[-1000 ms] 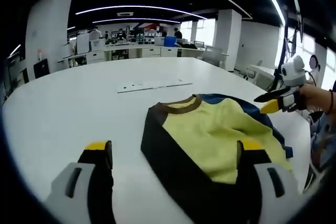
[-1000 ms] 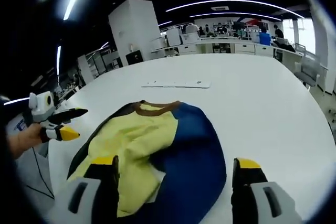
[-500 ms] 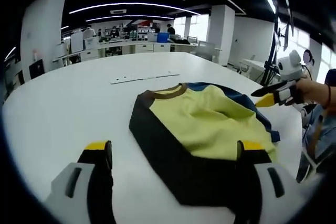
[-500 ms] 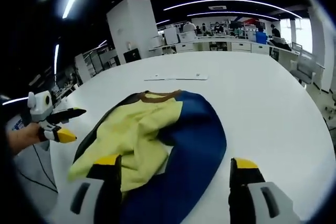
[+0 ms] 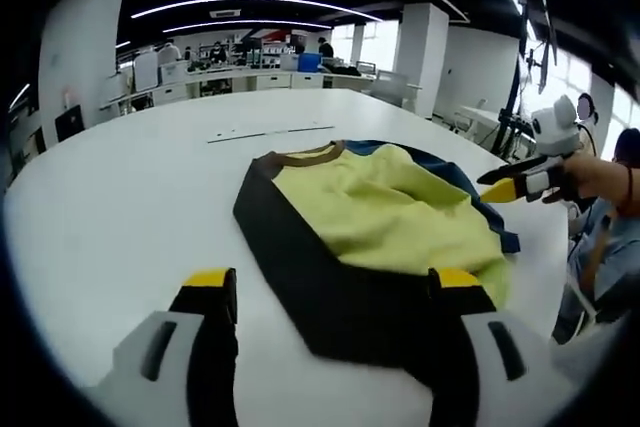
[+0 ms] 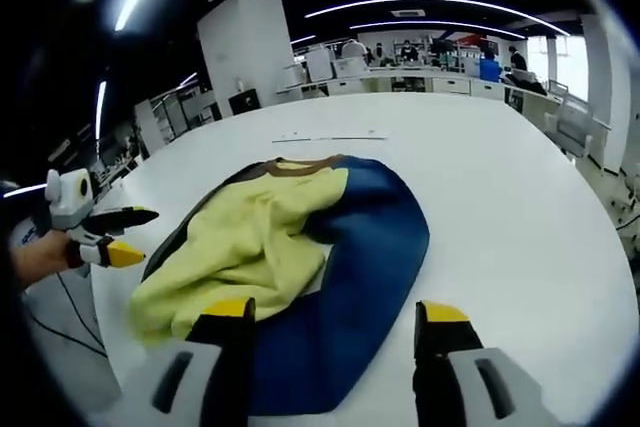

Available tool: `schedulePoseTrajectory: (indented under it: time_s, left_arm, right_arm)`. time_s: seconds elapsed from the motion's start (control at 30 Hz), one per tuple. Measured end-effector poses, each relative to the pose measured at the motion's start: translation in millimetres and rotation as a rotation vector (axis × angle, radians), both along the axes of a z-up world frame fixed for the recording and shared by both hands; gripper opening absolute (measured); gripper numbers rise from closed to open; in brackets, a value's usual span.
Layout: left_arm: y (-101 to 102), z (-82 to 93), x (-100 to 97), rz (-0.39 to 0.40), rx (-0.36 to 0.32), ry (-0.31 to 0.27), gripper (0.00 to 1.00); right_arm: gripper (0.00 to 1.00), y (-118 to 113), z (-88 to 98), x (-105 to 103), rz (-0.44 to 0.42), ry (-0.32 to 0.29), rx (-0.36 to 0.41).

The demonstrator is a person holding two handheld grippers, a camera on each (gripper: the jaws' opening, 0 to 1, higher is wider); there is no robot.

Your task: Fold the garment on the visible template until the final outline fits inside the template.

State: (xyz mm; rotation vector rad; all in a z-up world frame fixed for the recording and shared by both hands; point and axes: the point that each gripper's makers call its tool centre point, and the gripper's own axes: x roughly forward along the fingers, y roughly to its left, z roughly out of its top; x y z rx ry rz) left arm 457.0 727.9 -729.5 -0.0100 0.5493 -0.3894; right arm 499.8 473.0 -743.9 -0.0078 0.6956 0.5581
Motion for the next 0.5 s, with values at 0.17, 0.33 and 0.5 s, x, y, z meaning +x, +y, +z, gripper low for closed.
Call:
schedulePoseTrajectory:
  time_s: [0.17, 0.33, 0.5]
  left_arm:
    - [-6, -6.6, -11.0, -0.004, -0.001, 0.021, 0.64]
    - [-14, -12.8, -18.4, -0.016, 0.018, 0.038, 0.59]
    - [-19, -23.3, -23.6, -0.038, 0.049, 0.071, 0.49]
  right_arm:
    - [0.51, -6, -3.4, -6, -0.026, -0.010, -0.016]
    - [0.42, -10, -8.5, -10, -0.047, -0.014, -0.032]
    - [0.34, -17, -14.6, -13, -0.081, -0.010, -0.066]
